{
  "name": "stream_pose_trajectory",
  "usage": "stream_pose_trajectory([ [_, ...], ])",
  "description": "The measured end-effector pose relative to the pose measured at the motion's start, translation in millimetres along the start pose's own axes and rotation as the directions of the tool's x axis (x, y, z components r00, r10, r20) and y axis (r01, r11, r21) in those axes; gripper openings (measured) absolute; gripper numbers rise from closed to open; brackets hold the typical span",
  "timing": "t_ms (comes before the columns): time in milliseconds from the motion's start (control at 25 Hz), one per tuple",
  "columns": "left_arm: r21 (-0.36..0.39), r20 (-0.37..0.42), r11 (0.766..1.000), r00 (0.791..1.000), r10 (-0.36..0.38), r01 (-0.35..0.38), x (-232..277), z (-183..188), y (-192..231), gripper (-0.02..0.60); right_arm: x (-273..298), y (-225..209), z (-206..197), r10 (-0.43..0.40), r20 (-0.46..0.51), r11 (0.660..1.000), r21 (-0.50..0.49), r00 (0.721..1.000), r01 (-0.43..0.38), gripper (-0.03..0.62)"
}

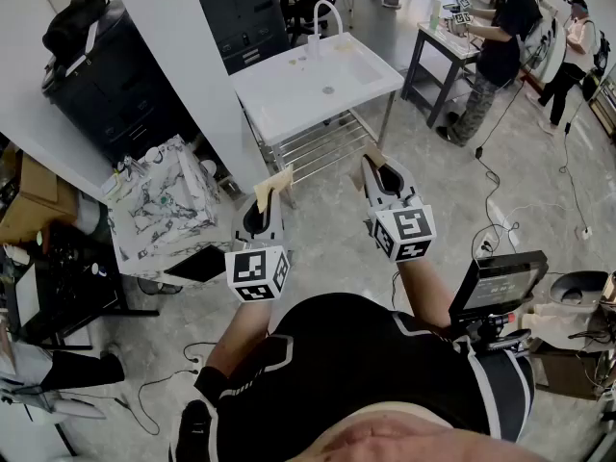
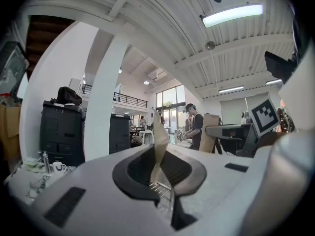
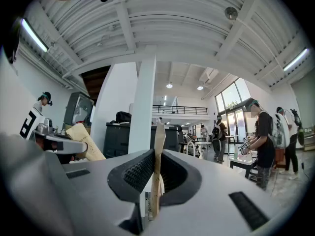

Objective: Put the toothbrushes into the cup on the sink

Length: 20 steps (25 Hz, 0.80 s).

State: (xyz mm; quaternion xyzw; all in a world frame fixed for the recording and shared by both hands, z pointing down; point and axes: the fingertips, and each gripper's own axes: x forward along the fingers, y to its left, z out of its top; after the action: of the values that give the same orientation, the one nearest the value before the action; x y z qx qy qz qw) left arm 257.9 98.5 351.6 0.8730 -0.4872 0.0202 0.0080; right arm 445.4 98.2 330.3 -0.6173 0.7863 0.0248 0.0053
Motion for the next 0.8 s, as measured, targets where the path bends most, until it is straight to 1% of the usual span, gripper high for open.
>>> stream_pose_trajectory([
  [200, -0.009, 0.024, 1.0, 1.0, -0.004, 0.005, -4, 5, 0, 0.032, -1, 2, -1, -0.005, 0.0, 1.0, -0.007, 1.0, 0.005, 0.041],
  [400, -0.034, 0.037, 0.999, 0.999, -0.013, 0.015, -8, 5, 1, 0.032, 1, 7, -3, 0.0, -0.006, 1.0, -0.005, 1.0, 0.0, 0.041],
  [600, -0.005, 0.034, 0.999, 0.998, -0.052, 0.052, -7, 8, -9, 0.032, 0, 7, 0, 0.005, -0.001, 1.0, 0.0, 1.0, -0.005, 0.041],
  [800, -0.011, 0.034, 0.999, 0.998, -0.051, 0.052, -14, 5, -6, 0.032, -1, 13, 0, 0.023, 0.006, 0.999, 0.033, 1.0, -0.023, 0.041],
])
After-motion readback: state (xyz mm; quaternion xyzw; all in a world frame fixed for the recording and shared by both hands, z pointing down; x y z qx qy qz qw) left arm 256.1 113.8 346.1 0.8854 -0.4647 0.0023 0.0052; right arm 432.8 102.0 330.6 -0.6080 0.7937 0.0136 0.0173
